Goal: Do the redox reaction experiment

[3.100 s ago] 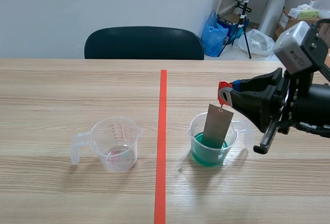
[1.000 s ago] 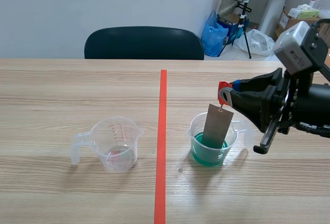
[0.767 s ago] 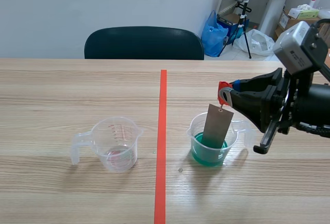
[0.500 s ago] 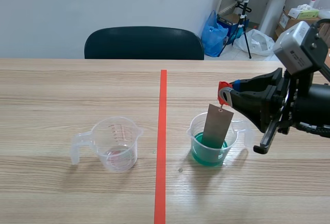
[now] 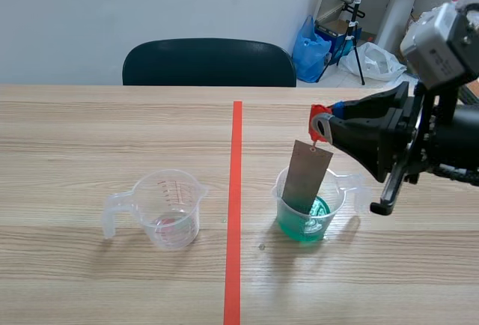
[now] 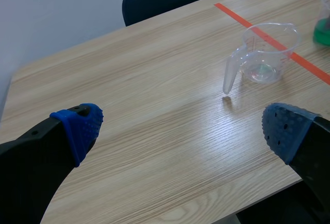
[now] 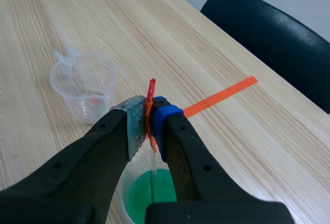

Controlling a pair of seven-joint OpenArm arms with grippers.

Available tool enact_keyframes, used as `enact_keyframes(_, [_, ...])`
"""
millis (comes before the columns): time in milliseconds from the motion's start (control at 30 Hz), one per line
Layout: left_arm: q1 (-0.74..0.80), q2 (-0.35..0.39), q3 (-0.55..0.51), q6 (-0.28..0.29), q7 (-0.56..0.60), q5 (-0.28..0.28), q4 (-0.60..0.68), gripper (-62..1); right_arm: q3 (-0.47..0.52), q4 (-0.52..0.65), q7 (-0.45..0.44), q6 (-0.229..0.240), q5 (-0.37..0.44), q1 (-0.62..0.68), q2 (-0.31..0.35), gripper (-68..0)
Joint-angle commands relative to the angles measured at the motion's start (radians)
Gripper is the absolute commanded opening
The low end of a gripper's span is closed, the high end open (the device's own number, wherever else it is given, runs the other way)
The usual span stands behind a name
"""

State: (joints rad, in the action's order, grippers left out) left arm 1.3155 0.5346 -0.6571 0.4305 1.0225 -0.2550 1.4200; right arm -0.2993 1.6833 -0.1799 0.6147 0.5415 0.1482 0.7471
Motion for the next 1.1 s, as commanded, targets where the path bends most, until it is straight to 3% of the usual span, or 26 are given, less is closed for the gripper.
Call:
enact_keyframes(0, [0.001,-0.002,-0.002,0.006,0.018,-0.013,0.003,1.4,0.027,0.027,0.002,0.002,0.029,-0.01,0.025,-66.9])
enact_keyframes(433, [0.001,-0.002,-0.002,0.006,0.018,-0.013,0.003,1.4,0.114,0.13,0.114,0.008,0.167,0.016,0.08,-66.9])
enact_keyframes(800, [0.001,-0.002,-0.002,0.006,0.029,-0.013,0.003,1.4,0.267,0.257,0.156,0.008,0.175,0.117,0.081,-66.9])
enact_keyframes(1067, [0.001,0.001,-0.002,0.006,0.029,-0.013,0.003,1.4,0.343,0.298,0.199,0.03,0.243,0.14,0.081,-66.9])
